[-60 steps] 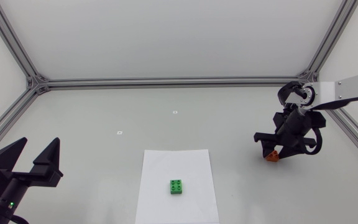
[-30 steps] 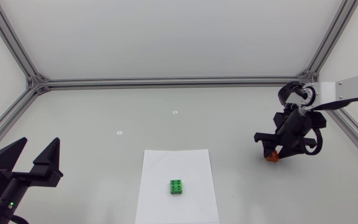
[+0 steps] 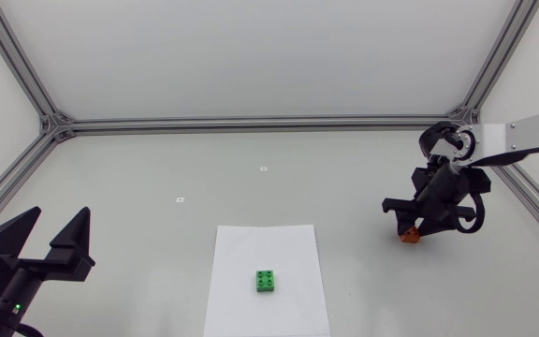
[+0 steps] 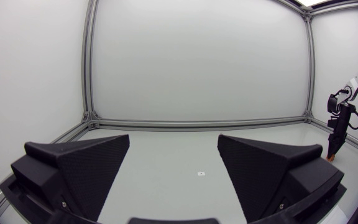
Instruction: Pick up the orange 2x2 brick with the right arm and stack it on top of the green 2x2 brick in the center
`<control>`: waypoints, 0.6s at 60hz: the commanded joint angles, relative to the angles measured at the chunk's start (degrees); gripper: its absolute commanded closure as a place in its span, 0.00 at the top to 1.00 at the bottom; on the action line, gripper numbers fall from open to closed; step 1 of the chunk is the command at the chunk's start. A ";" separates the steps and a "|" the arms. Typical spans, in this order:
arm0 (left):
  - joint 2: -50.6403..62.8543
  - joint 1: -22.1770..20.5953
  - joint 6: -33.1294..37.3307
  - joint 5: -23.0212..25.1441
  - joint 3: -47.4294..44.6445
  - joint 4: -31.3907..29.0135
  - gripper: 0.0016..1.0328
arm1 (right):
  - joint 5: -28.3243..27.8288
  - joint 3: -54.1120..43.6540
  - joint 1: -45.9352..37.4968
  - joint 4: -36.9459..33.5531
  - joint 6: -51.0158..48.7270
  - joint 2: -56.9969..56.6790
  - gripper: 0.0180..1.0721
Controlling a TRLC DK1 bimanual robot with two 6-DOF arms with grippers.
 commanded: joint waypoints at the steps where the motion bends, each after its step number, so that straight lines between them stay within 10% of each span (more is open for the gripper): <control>1: -0.45 0.14 0.73 0.25 -2.35 -0.84 0.96 | 0.40 -1.50 0.10 0.16 0.83 -1.24 0.47; 36: -0.45 0.14 0.73 0.25 -2.35 -0.84 0.96 | 1.37 -3.26 0.10 2.53 -0.48 -2.83 0.34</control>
